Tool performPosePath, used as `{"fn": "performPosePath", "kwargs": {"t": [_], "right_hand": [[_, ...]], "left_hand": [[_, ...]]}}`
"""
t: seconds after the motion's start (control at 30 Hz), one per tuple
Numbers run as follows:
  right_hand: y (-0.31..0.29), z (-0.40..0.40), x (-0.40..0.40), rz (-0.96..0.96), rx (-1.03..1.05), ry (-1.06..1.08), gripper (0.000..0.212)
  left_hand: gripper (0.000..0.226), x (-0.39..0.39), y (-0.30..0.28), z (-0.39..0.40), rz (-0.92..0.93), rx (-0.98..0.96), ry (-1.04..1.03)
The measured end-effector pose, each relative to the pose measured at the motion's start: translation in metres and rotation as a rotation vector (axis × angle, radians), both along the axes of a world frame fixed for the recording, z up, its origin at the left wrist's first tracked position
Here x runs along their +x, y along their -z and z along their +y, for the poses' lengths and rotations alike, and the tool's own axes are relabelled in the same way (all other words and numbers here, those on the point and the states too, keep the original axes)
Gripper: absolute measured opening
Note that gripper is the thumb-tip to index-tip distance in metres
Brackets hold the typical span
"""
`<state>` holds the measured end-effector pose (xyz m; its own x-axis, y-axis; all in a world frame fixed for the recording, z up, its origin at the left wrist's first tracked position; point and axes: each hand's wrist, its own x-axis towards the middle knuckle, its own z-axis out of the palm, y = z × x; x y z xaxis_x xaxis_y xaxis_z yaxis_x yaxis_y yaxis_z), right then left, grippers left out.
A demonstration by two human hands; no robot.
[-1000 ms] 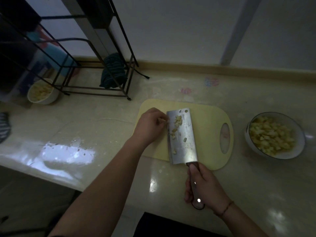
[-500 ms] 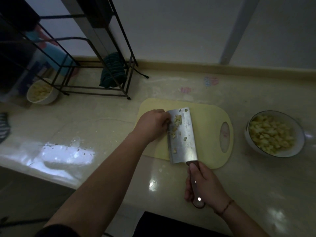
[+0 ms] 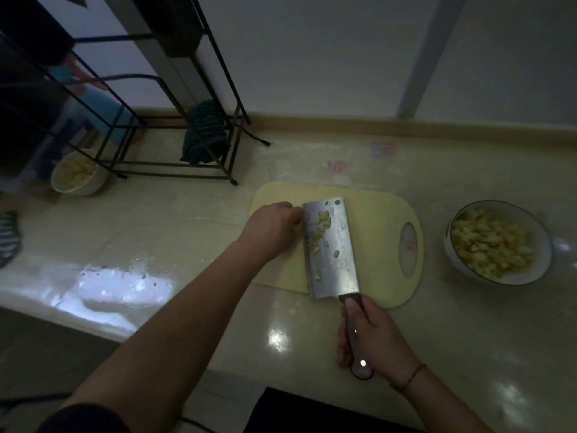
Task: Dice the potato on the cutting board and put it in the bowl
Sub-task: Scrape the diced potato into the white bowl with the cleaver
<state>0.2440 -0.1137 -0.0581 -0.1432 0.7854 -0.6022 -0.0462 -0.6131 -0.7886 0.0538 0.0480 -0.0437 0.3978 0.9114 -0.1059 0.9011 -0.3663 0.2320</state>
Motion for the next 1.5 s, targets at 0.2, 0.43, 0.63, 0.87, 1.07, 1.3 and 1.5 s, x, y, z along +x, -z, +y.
{"fn": "performPosePath", "kwargs": {"t": [0.2, 0.43, 0.63, 0.87, 1.07, 1.3, 1.5], "right_hand": [[-0.008, -0.001, 0.008, 0.082, -0.023, 0.061, 0.026], [-0.047, -0.020, 0.057, 0.089, -0.002, 0.089, 0.032], [-0.114, -0.048, 0.128, 0.082, -0.056, 0.229, 0.034], [-0.157, -0.070, 0.200, 0.133, -0.253, 0.333, 0.039], [-0.169, -0.065, 0.219, 0.142, -0.296, 0.326, 0.038], [-0.166, -0.057, 0.222, 0.148, -0.328, 0.313, 0.037], [-0.160, -0.055, 0.224, 0.141, -0.331, 0.318, 0.040]], "left_hand": [[0.017, 0.019, -0.015, -0.009, -0.456, -0.012, 0.099], [0.021, 0.070, -0.043, -0.030, -0.587, 0.068, 0.349], [0.011, 0.150, -0.079, -0.048, -0.841, 0.254, 0.549], [0.080, 0.205, -0.077, -0.042, -0.659, 0.024, 0.429], [0.120, 0.239, -0.078, -0.064, -0.466, -0.267, 0.531], [0.126, 0.257, -0.080, -0.069, -0.300, -0.243, 0.559], [0.117, 0.266, -0.064, -0.053, -0.198, -0.208, 0.519]]}}
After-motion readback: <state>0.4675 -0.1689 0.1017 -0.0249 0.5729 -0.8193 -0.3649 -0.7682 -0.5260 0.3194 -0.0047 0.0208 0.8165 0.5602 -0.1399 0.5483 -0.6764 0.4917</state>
